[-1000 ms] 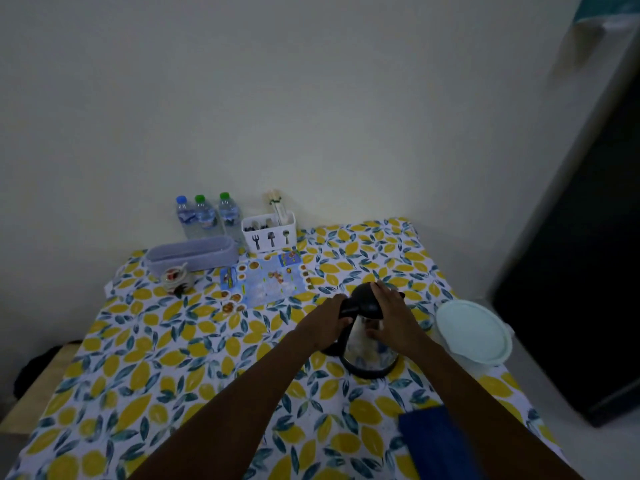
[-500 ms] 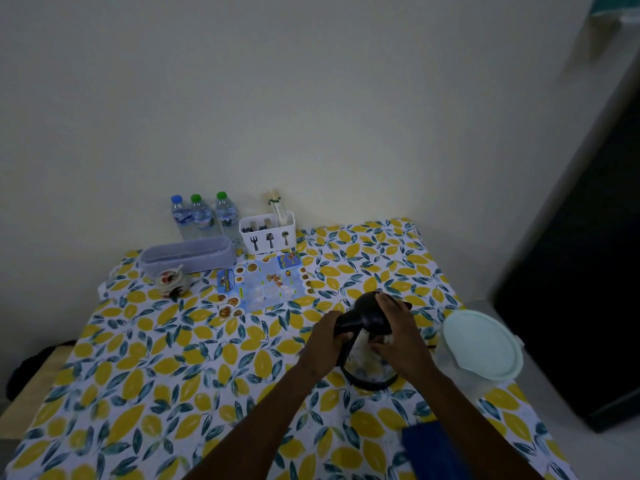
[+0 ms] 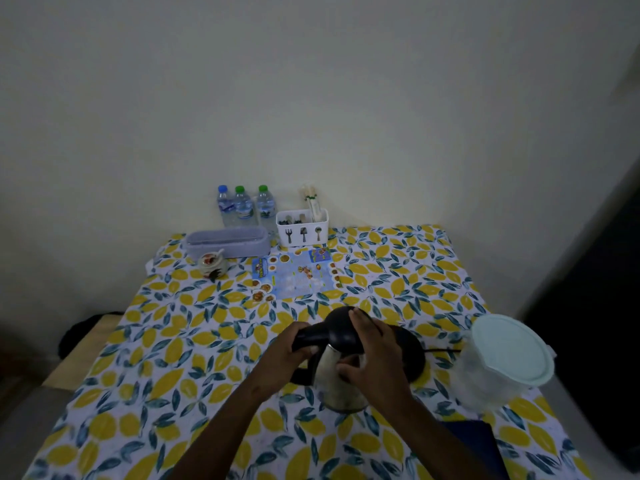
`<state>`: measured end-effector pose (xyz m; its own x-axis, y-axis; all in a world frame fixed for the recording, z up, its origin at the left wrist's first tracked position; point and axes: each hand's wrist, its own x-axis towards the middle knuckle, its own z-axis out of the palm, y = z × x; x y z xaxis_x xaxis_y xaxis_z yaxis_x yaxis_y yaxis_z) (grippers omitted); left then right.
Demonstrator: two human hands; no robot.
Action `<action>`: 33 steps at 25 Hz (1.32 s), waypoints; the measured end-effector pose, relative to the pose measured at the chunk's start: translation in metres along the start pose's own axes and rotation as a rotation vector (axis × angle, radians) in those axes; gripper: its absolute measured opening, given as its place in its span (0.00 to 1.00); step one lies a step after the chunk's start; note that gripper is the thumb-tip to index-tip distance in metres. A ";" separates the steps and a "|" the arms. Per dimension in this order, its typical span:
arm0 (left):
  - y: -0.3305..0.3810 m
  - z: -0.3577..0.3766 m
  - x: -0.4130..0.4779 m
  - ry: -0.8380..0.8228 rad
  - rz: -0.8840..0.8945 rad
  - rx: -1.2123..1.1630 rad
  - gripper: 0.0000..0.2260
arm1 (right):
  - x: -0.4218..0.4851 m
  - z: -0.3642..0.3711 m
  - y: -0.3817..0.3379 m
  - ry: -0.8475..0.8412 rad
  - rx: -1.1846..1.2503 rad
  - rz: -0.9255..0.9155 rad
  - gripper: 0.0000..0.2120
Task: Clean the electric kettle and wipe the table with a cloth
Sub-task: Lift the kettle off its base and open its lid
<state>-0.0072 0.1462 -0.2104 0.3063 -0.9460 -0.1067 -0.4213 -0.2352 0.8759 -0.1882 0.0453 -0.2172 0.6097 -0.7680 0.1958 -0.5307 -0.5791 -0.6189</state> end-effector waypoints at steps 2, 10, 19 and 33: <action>-0.016 -0.010 -0.021 -0.005 -0.055 -0.037 0.14 | -0.015 0.017 -0.010 -0.052 -0.006 -0.039 0.47; -0.061 -0.026 -0.055 -0.025 -0.119 -0.010 0.15 | -0.051 0.051 -0.014 -0.261 0.058 -0.038 0.48; -0.043 -0.012 -0.056 0.049 -0.103 0.101 0.18 | -0.053 0.055 0.011 -0.266 -0.207 -0.107 0.46; -0.019 0.040 -0.038 0.294 -0.091 0.644 0.28 | -0.059 0.044 0.014 -0.357 -0.403 -0.084 0.46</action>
<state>-0.0448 0.1775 -0.2415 0.5432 -0.8384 0.0447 -0.7761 -0.4812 0.4075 -0.2059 0.0945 -0.2708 0.7847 -0.6145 -0.0815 -0.6122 -0.7475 -0.2576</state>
